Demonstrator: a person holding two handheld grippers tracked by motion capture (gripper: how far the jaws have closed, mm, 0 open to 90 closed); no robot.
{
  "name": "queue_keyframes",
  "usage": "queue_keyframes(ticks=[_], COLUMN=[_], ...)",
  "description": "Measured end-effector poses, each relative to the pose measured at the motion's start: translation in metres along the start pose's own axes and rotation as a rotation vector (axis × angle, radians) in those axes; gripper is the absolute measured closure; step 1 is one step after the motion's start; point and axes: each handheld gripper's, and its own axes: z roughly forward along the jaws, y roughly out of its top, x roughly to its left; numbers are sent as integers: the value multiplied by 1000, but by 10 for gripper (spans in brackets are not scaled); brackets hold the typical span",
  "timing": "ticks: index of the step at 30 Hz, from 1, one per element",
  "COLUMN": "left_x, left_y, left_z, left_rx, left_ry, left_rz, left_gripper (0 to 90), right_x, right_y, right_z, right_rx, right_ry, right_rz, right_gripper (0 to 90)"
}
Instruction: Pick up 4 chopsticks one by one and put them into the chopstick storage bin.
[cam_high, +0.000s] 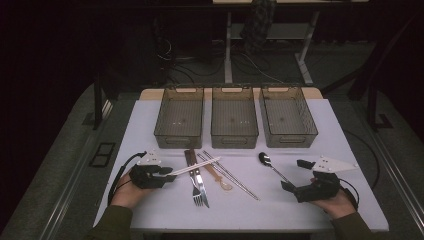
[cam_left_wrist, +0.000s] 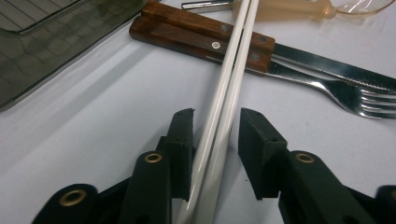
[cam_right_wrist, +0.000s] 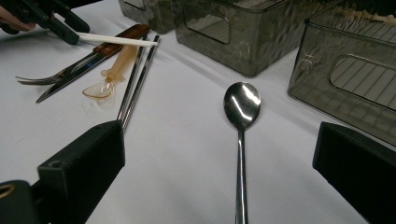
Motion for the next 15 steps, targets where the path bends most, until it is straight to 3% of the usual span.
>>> queue_keyframes(ticks=[15], left_x=[-2], left_y=[1], left_z=[0], left_rx=[14], left_ry=[-22], left_rz=[6], left_gripper=[705], right_x=[0], right_y=[0], right_z=[-1], right_rx=[-3], right_ry=[-1], right_rz=[-1], right_gripper=[19])
